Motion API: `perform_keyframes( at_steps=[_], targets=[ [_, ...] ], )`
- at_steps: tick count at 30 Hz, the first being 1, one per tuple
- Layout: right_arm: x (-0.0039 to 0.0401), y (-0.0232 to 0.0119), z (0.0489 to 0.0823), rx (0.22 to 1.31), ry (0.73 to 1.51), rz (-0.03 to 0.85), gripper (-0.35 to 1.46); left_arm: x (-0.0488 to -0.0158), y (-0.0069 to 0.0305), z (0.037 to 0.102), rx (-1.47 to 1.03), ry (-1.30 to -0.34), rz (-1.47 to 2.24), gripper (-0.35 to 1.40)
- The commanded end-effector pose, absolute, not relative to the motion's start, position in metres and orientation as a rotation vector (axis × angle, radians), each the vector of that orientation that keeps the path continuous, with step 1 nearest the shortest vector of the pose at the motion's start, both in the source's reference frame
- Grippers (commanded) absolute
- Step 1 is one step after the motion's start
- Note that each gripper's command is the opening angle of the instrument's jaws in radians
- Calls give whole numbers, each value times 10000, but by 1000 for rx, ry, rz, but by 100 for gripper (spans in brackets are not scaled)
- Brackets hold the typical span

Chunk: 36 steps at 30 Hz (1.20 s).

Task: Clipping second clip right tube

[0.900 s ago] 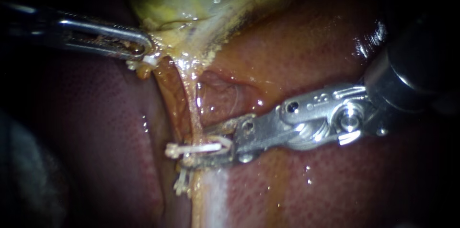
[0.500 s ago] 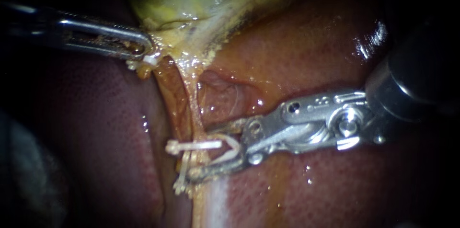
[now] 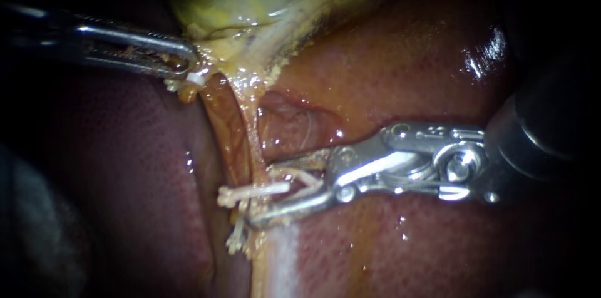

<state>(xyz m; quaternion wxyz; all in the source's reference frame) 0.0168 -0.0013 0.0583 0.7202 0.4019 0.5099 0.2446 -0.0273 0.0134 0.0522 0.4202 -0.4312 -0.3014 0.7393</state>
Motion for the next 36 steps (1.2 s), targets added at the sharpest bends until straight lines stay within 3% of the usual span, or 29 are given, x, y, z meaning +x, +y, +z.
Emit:
perform_keyframes(
  at_steps=[1, 24, 36],
  targets=[
    [169, -14, 584, 893, 1128, 545, 50, -273, 134, 522, -1081, -755, 1853, -35],
    [209, -17, 599, 1016, 1246, 668, 50, -275, 135, 523, -1081, -754, 1853, -35],
    [211, -25, 566, 1106, 1246, 610, 49, -274, 134, 523, -1081, -755, 1853, -35]
  ],
)
